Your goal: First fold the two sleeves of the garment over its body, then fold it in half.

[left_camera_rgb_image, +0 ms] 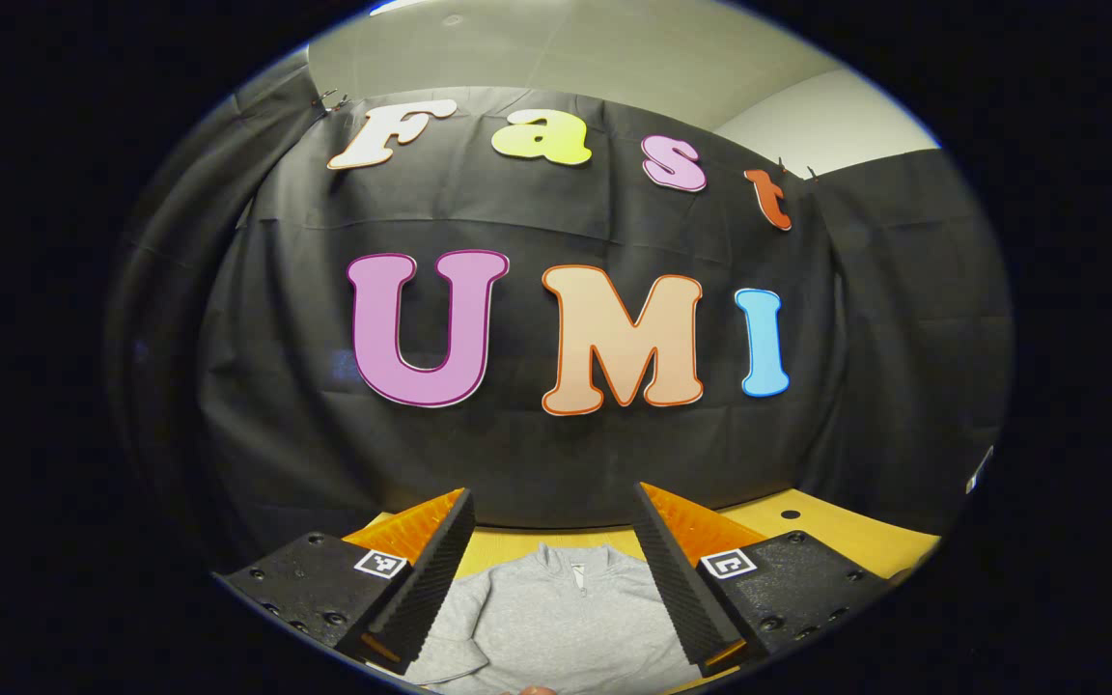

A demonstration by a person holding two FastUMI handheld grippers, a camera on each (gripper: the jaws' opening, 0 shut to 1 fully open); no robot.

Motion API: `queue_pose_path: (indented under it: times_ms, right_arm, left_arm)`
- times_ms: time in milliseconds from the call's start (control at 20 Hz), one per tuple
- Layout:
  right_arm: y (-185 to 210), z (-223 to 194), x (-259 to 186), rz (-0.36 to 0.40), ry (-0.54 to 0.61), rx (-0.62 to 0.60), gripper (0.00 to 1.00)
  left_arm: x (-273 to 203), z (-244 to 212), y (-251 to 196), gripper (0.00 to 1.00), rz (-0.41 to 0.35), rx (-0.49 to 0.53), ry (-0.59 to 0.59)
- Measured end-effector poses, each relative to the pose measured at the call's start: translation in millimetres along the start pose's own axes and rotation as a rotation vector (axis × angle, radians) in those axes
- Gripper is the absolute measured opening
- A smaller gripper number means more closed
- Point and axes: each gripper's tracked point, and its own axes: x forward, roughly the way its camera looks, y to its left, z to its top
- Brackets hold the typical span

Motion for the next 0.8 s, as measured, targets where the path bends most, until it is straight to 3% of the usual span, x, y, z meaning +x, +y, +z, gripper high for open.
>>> queue_pose_path:
  times_ms: [250, 450, 550, 650, 700, 750, 800]
  right_arm:
    - [5.1, -32.3, 11.0, 0.054, 0.118, 0.001, 1.0]
    - [17.4, -45.1, 12.6, 0.155, 0.18, 0.087, 1.0]
    - [11.8, -47.6, 16.2, 0.16, 0.185, 0.098, 0.85]
    - [12.1, -45.0, 15.7, 0.171, 0.183, 0.139, 0.49]
    - [13.9, -43.9, 15.5, 0.172, 0.182, 0.179, 0.17]
    - [13.2, -45.2, 15.0, 0.164, 0.198, 0.229, 0.16]
    - [13.8, -44.7, 14.2, 0.165, 0.205, 0.275, 0.07]
  left_arm:
    - [1.2, -2.4, -27.2, 0.94, 0.001, 0.007, 0.008]
    - [3.3, -2.1, -53.5, 0.94, 0.0, 0.014, 0.009]
    - [3.0, 0.3, -64.7, 0.95, 0.0, 0.005, 0.005]
    - [1.0, 0.4, -73.1, 0.94, -0.006, 0.0, 0.005]
    - [-0.2, 1.5, -73.7, 0.95, -0.007, 0.002, 0.0]
    - [-2.2, 2.0, -72.5, 0.93, -0.006, 0.006, -0.006]
    - [-2.6, 2.9, -68.5, 0.93, -0.005, 0.011, -0.009]
